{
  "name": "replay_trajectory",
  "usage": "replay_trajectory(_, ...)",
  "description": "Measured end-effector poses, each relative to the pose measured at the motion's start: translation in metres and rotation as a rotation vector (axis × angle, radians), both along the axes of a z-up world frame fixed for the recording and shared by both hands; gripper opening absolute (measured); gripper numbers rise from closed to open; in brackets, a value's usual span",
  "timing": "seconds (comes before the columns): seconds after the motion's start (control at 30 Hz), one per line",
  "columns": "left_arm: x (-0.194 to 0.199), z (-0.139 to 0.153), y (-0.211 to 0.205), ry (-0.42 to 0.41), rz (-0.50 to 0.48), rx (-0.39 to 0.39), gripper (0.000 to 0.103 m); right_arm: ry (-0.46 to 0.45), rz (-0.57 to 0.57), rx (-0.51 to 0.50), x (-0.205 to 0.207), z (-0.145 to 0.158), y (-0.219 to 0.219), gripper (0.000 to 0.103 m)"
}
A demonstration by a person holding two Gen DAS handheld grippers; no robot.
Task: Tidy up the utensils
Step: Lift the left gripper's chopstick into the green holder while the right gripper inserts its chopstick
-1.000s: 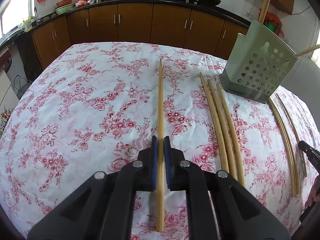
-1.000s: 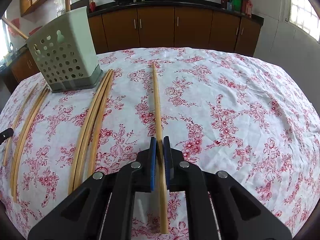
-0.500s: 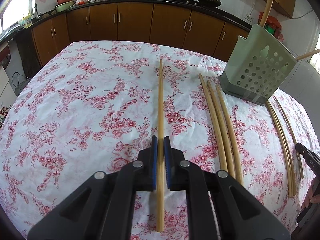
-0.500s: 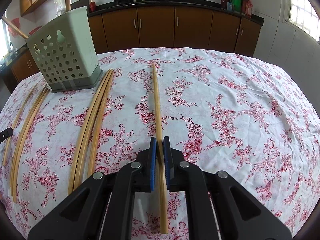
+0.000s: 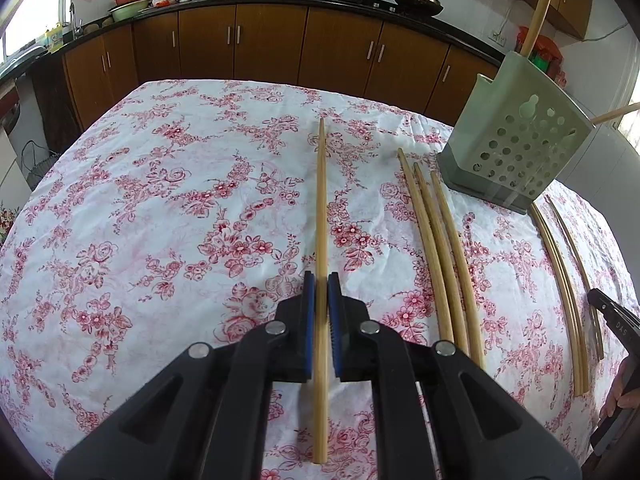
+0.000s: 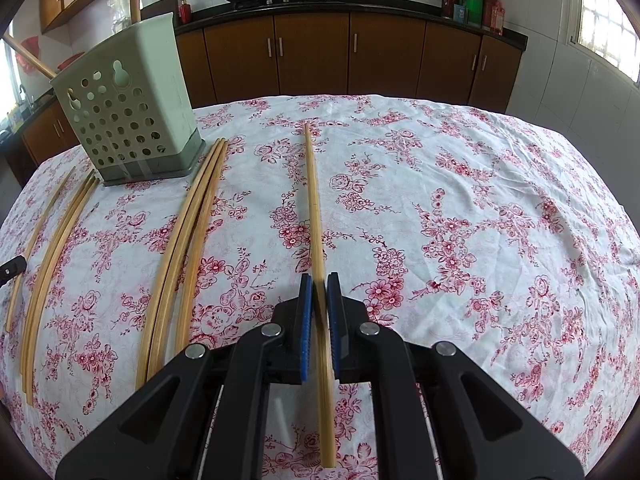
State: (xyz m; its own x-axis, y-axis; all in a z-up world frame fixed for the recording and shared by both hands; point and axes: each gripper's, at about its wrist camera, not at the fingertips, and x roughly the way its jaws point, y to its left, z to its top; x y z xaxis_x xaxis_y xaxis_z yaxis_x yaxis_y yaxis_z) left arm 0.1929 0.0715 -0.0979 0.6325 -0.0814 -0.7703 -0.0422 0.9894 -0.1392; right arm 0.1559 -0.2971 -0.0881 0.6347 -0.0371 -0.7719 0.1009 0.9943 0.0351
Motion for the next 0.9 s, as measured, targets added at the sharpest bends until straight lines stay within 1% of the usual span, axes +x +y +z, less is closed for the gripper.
replay_trajectory(0.2, 0.0, 0.0, 0.0, 0.0, -0.001, 0.003, 0.011, -0.001, -0.002, 0.003, 0.0, 0.0, -0.001, 0.01)
replay_trajectory(0.23, 0.0, 0.0, 0.0, 0.0, -0.001, 0.006, 0.011, -0.001, -0.004, 0.001, 0.0, 0.0, -0.001, 0.012)
replay_trajectory(0.27, -0.001, 0.0, -0.002, 0.002, -0.006, 0.02, 0.011, -0.001, -0.006, -0.004, 0.0, 0.0, -0.001, 0.014)
replay_trajectory(0.33, -0.005, 0.002, -0.007, 0.014, -0.028, 0.069, 0.011, 0.0, 0.0, -0.026, -0.005, 0.0, 0.002, 0.015)
replay_trajectory(0.4, -0.011, 0.002, -0.007, 0.018, -0.032, 0.083, 0.011, 0.0, 0.008, -0.015, -0.011, 0.0, 0.002, 0.014)
replay_trajectory(0.43, -0.015, 0.001, -0.007, 0.013, -0.036, 0.094, 0.011, -0.001, 0.008, -0.007, -0.013, 0.0, 0.0, 0.014)
replay_trajectory(0.5, -0.018, 0.001, -0.01, 0.008, -0.046, 0.126, 0.01, -0.002, 0.006, 0.002, -0.014, 0.001, -0.001, 0.008)
replay_trajectory(0.57, -0.018, 0.003, -0.015, 0.019, -0.059, 0.16, 0.009, 0.005, -0.004, 0.0, -0.014, 0.003, -0.004, 0.008)
replay_trajectory(0.63, -0.021, 0.016, -0.017, -0.009, -0.066, 0.162, 0.009, -0.034, -0.01, 0.012, -0.019, 0.014, -0.007, 0.008)
replay_trajectory(0.7, -0.027, 0.036, -0.016, -0.069, -0.069, 0.155, 0.008, -0.1, -0.016, 0.009, -0.025, 0.034, -0.011, 0.008)
replay_trajectory(0.77, -0.032, 0.065, -0.015, -0.142, -0.065, 0.136, 0.008, -0.159, -0.019, 0.012, -0.031, 0.054, -0.013, 0.008)
replay_trajectory(0.9, -0.037, 0.11, -0.011, -0.239, -0.052, 0.081, 0.008, -0.266, -0.018, 0.025, -0.038, 0.088, -0.016, 0.008)
